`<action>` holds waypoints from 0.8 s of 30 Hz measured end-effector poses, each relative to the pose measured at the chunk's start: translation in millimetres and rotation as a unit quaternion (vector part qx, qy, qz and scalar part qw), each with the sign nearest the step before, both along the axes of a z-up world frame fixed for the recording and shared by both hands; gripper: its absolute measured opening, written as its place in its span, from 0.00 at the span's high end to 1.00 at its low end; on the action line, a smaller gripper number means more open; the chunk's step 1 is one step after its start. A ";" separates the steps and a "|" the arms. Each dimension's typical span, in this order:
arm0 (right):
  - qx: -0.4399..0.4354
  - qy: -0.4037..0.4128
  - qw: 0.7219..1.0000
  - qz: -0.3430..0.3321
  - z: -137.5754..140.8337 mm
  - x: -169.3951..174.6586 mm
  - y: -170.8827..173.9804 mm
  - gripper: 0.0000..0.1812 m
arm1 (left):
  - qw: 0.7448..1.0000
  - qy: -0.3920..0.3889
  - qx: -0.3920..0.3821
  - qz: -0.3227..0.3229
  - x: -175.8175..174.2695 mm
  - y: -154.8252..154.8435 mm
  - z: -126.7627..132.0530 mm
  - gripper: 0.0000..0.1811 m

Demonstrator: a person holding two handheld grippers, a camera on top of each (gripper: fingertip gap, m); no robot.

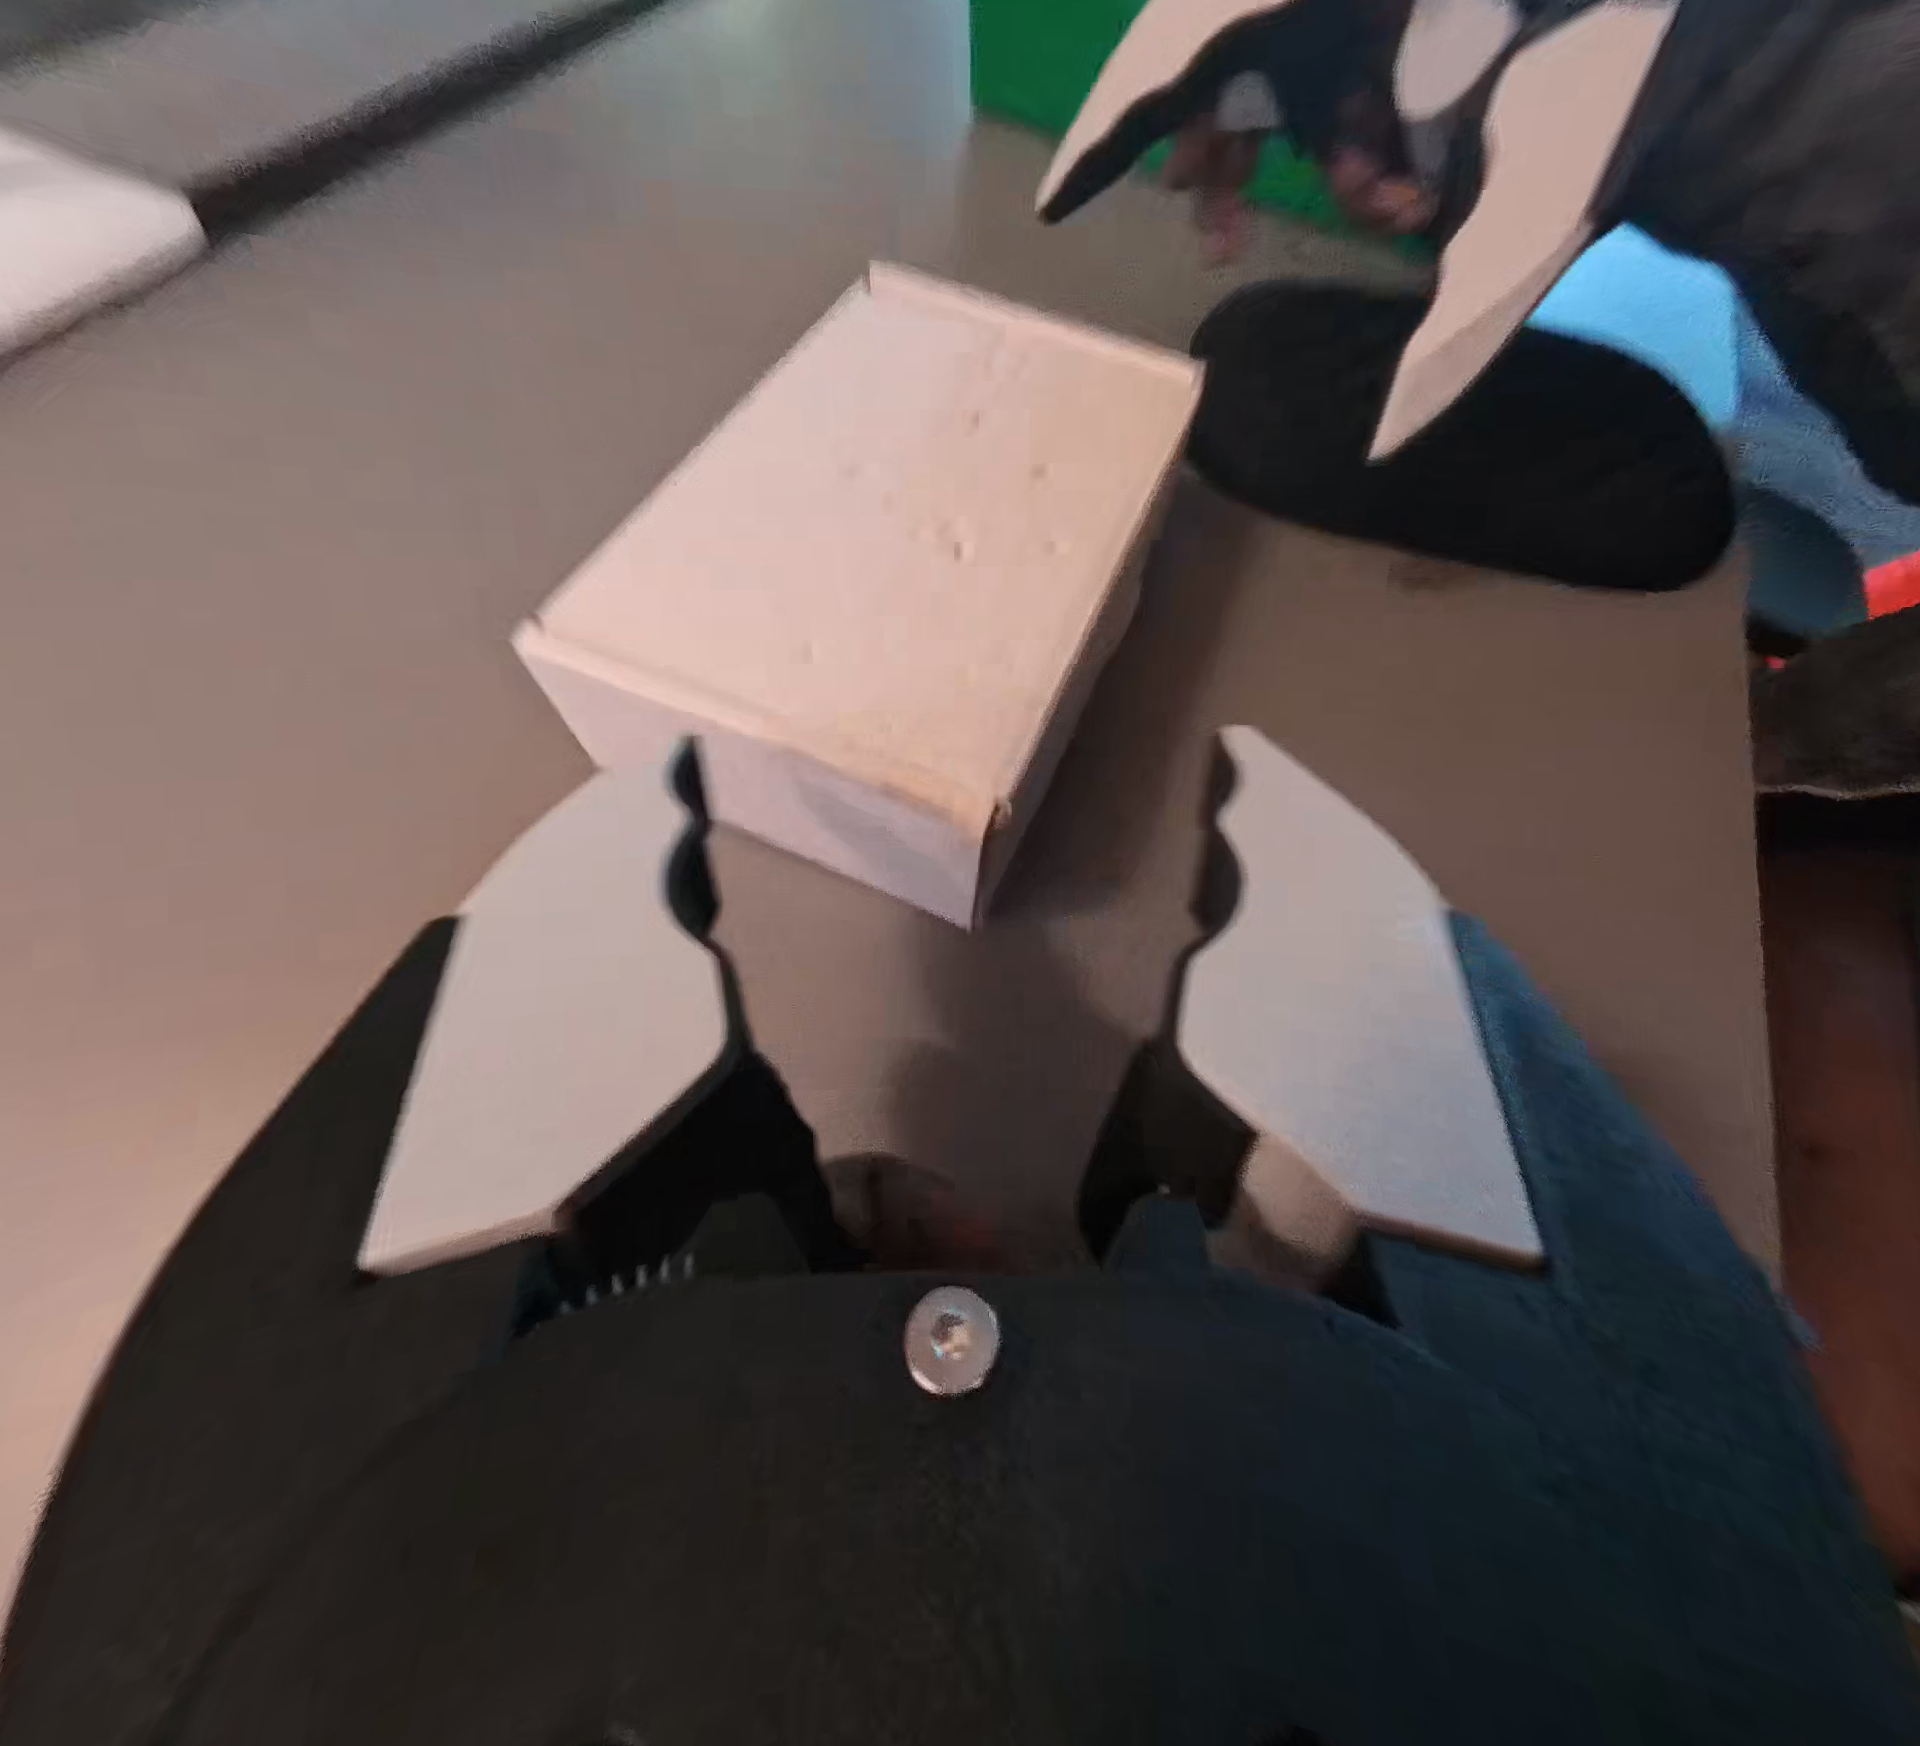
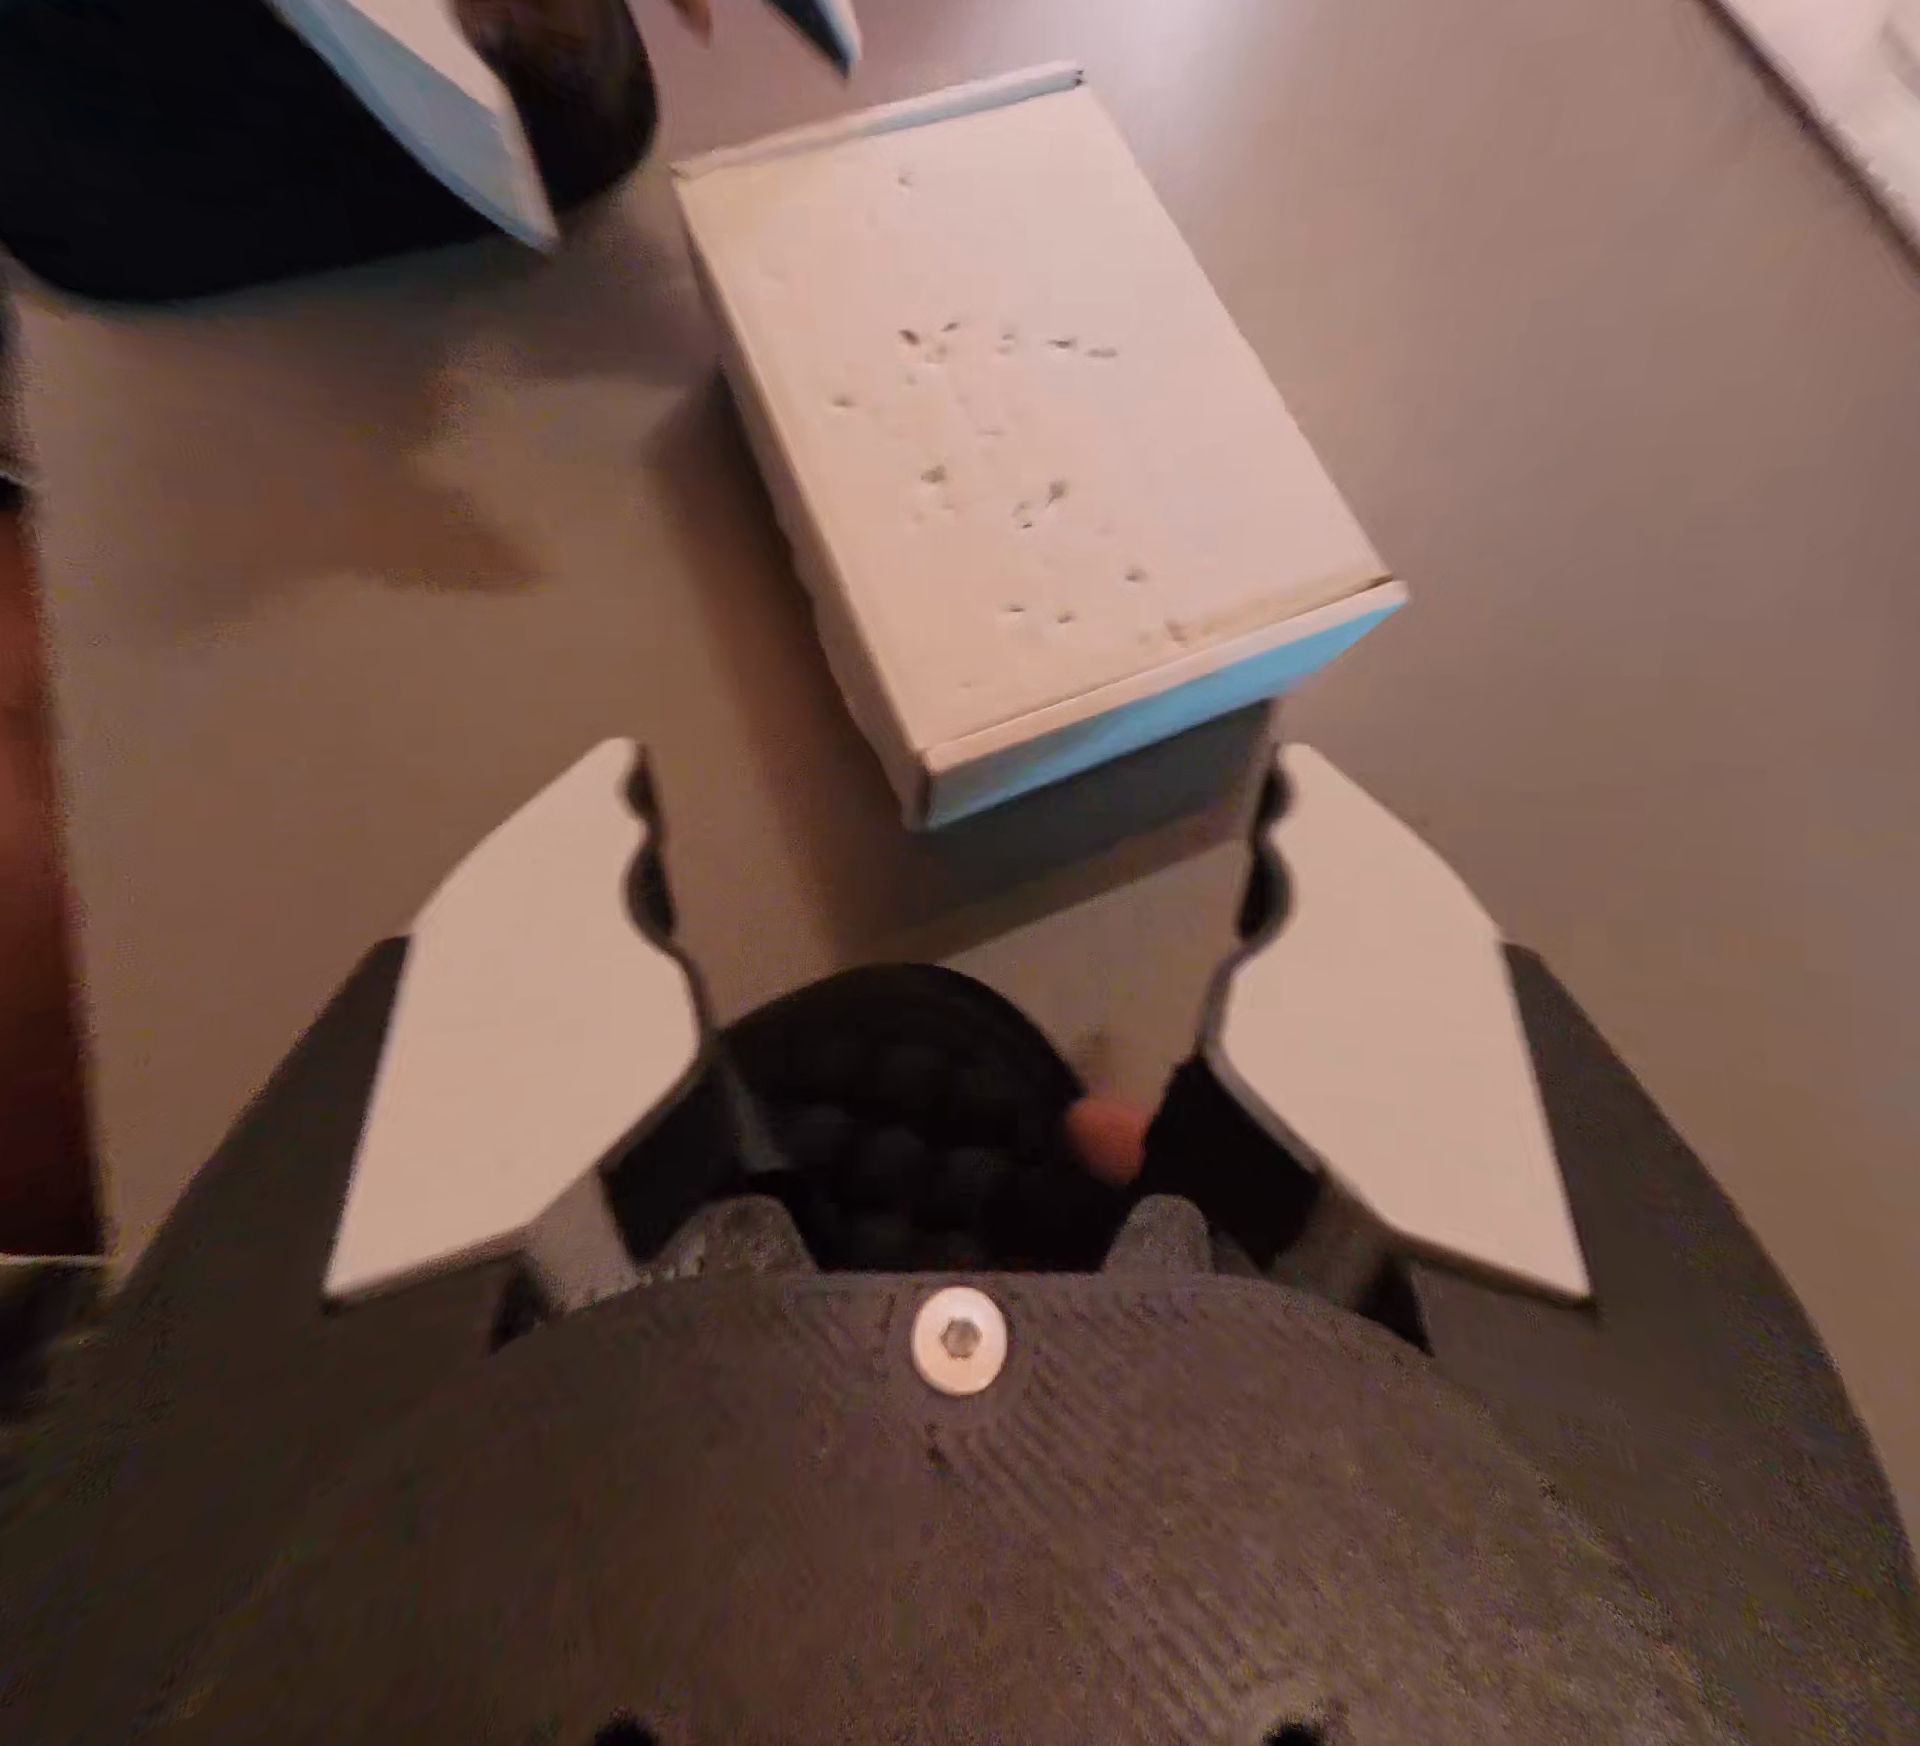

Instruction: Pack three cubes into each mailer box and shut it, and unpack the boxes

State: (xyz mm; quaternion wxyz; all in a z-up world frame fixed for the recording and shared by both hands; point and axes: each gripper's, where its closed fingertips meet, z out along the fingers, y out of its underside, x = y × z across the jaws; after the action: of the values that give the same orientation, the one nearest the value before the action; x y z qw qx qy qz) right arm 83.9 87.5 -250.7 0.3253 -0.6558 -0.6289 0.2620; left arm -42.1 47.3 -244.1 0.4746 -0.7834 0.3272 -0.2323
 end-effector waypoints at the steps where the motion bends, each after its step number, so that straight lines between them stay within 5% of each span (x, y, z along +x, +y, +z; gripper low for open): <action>1: 0.046 -0.024 0.999 -0.004 3.6 0.2 9.5 0.32 | 0.999 -0.017 0.040 0.004 -1.0 3.8 10.9 0.41; 4: 0.093 -0.083 0.990 0.066 12.5 -14.3 4.2 0.22 | 0.987 -0.052 0.141 0.051 -15.8 16.4 35.0 0.33; 8: 0.065 -0.141 0.979 0.129 12.3 -50.8 -0.6 0.19 | 0.970 -0.119 0.202 0.069 -26.0 16.4 57.5 0.32; 16: 0.009 -0.311 0.937 0.163 -28.4 -88.1 10.8 0.19 | 0.964 -0.118 0.226 0.071 -27.3 13.7 61.6 0.33; 24: 0.016 -0.377 0.911 0.165 -53.2 -88.2 13.5 0.19 | 0.962 -0.128 0.228 0.081 -31.3 15.0 64.7 0.35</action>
State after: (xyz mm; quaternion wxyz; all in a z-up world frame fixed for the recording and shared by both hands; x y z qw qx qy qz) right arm -4.4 100.9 -303.9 0.0269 -0.5876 -0.8079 0.0354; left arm -73.3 62.3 -179.4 0.6959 -0.6420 0.2433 -0.2106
